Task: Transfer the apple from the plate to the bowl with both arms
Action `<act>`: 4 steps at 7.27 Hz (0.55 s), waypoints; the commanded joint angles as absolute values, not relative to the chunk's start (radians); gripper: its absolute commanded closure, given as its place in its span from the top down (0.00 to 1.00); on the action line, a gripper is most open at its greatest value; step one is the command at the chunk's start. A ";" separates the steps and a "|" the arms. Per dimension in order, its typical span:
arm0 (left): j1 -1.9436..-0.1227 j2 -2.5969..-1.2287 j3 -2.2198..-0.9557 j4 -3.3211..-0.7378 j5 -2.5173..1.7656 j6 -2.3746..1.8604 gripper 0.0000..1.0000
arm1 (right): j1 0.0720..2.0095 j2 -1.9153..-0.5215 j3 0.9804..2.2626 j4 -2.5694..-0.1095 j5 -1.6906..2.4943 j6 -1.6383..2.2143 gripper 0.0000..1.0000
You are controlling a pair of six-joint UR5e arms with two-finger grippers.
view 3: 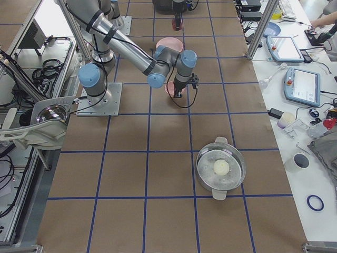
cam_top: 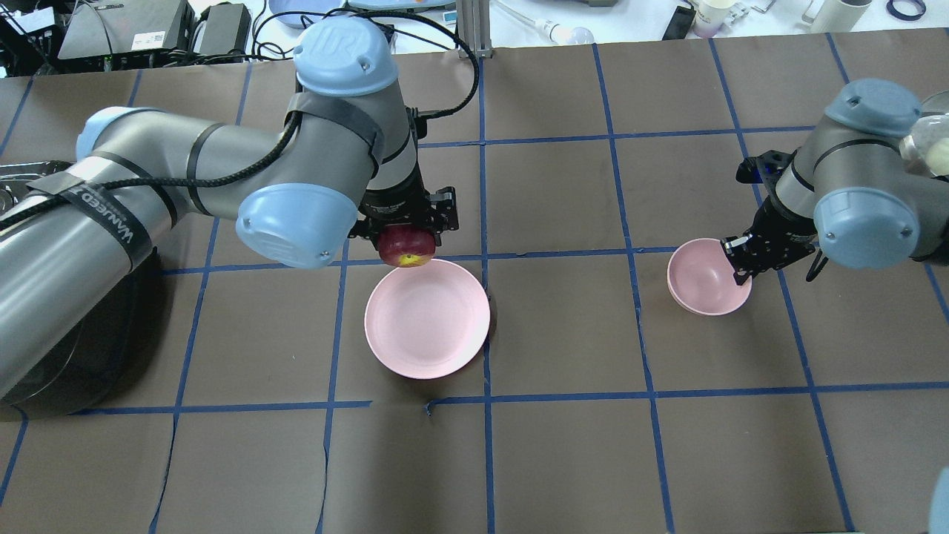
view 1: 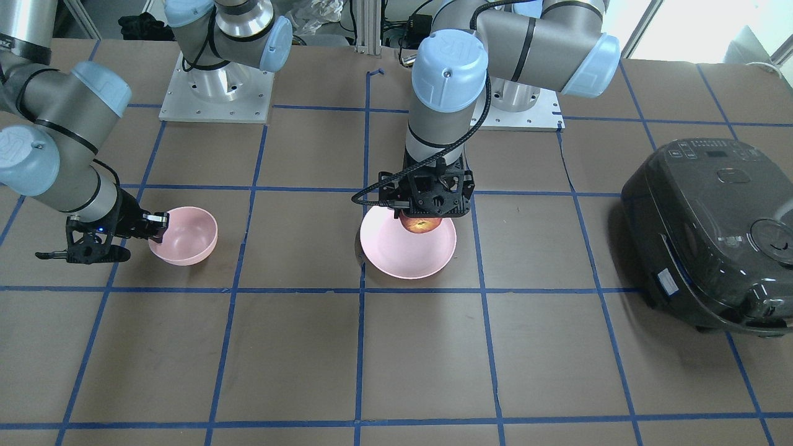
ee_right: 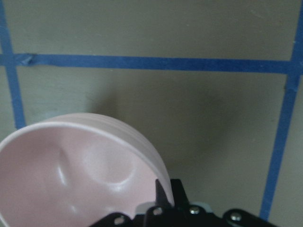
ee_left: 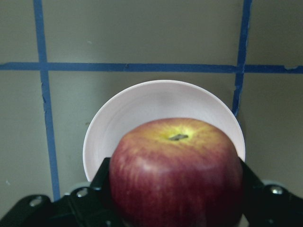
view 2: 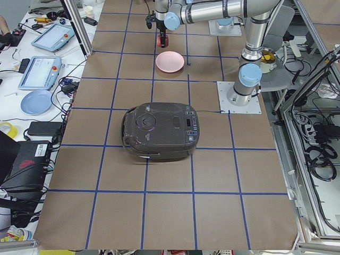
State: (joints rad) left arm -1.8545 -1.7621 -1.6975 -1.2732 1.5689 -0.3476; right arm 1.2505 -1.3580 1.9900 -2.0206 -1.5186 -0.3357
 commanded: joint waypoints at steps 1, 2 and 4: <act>-1.859 -1.778 -1.666 -1.305 1.560 -0.463 0.02 | 1.334 -1.348 1.974 -1.983 -1.383 -0.176 0.00; -1.859 -1.778 -1.664 -1.304 1.519 -0.480 0.00 | 1.417 -1.347 1.974 -1.986 -1.382 -0.059 0.00; -1.859 -1.787 -1.667 -1.298 1.517 -0.529 0.00 | 1.578 -1.333 1.976 -1.997 -1.382 0.143 0.00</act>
